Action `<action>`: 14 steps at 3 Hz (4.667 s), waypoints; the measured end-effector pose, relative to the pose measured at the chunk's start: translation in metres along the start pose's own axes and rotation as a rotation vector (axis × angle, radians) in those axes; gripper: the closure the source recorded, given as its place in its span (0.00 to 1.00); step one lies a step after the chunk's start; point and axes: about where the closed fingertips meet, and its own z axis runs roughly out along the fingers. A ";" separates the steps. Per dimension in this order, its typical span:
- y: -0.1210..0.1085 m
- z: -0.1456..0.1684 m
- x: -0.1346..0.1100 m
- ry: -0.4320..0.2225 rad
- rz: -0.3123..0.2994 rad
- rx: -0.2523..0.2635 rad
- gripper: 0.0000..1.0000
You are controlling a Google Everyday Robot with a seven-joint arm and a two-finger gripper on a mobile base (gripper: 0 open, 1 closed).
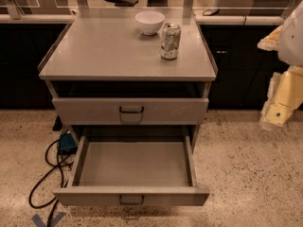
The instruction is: Place 7up can into middle drawer
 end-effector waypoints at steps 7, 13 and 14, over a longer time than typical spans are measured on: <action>-0.196 0.089 -0.035 -0.480 0.148 0.002 0.00; -0.255 0.186 -0.161 -0.902 0.137 -0.164 0.00; -0.240 0.226 -0.211 -0.958 0.114 -0.284 0.00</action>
Offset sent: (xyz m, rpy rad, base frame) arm 0.1051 0.0064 -0.0298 0.1871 -0.0195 0.1092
